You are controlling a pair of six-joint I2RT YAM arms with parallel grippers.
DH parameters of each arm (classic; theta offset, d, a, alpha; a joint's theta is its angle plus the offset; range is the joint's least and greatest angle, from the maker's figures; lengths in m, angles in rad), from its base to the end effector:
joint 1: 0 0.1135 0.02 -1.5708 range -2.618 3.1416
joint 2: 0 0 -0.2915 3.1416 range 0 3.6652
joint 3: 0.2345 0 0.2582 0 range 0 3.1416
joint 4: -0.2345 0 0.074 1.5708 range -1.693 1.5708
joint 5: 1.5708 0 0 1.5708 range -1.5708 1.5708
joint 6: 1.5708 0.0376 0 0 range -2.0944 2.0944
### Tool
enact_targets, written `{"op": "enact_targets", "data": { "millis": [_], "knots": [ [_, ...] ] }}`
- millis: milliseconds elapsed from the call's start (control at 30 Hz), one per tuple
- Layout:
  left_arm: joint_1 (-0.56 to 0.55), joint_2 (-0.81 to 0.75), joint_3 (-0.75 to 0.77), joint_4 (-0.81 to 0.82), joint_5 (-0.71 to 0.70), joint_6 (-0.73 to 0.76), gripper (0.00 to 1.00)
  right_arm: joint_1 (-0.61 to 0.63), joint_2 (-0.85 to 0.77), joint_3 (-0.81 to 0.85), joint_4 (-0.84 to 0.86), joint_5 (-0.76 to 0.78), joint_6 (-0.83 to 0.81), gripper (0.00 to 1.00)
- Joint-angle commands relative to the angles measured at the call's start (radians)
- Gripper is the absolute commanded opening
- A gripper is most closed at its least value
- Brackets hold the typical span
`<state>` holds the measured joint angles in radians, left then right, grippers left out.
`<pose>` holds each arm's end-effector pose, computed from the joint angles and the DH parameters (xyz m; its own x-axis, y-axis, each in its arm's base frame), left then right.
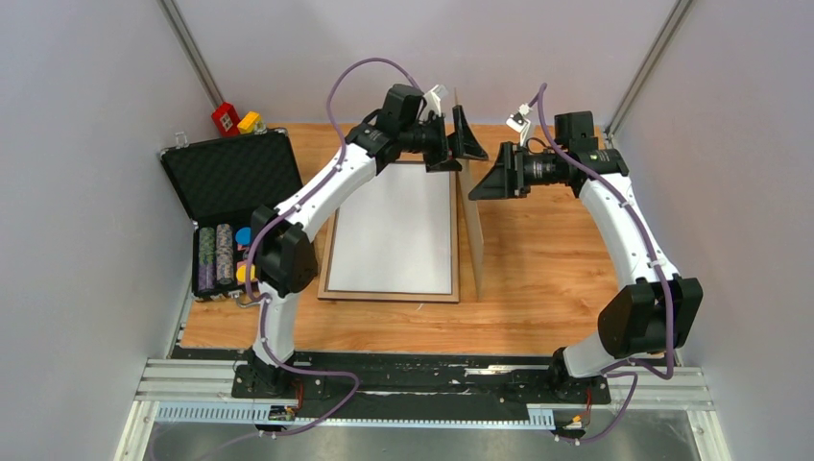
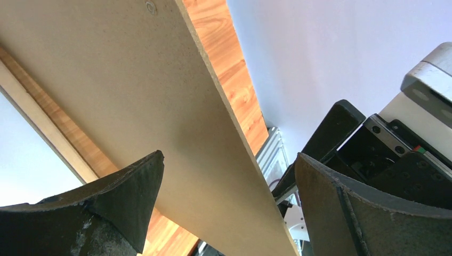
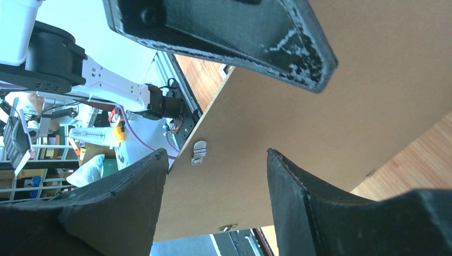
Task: Put the photo into the frame
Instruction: Turn over the photo frame item at the center of the board.
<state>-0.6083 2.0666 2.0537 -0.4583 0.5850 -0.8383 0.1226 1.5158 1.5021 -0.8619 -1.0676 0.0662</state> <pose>0.4021 -0.3053 0.3788 -0.9036 -0.1261 -0.4095 0.3117 0.4624 -0.8301 0.3085 0.0712 0.3904 -0.8012 -0.0666 -0.5946 -0.5641 0.4153 0.7136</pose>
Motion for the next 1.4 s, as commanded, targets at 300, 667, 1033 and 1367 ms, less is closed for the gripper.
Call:
{"op": "enact_targets", "data": {
  "millis": [300,667,1033,1367],
  "knots": [
    [0.009,-0.131,-0.092,-0.047,-0.075,0.060,0.99,0.009,-0.028,0.007,0.022,-0.011,-0.007,0.67],
    [0.010,-0.149,-0.140,-0.047,-0.101,0.052,0.93,0.009,-0.050,-0.017,0.022,-0.041,-0.036,0.66],
    [0.028,-0.172,-0.143,-0.041,-0.093,0.047,1.00,0.008,-0.055,-0.005,0.020,-0.124,-0.037,0.67],
    [0.031,-0.151,-0.112,-0.040,-0.089,0.044,1.00,0.010,-0.046,0.018,-0.008,-0.171,-0.059,0.67]
  ]
}}
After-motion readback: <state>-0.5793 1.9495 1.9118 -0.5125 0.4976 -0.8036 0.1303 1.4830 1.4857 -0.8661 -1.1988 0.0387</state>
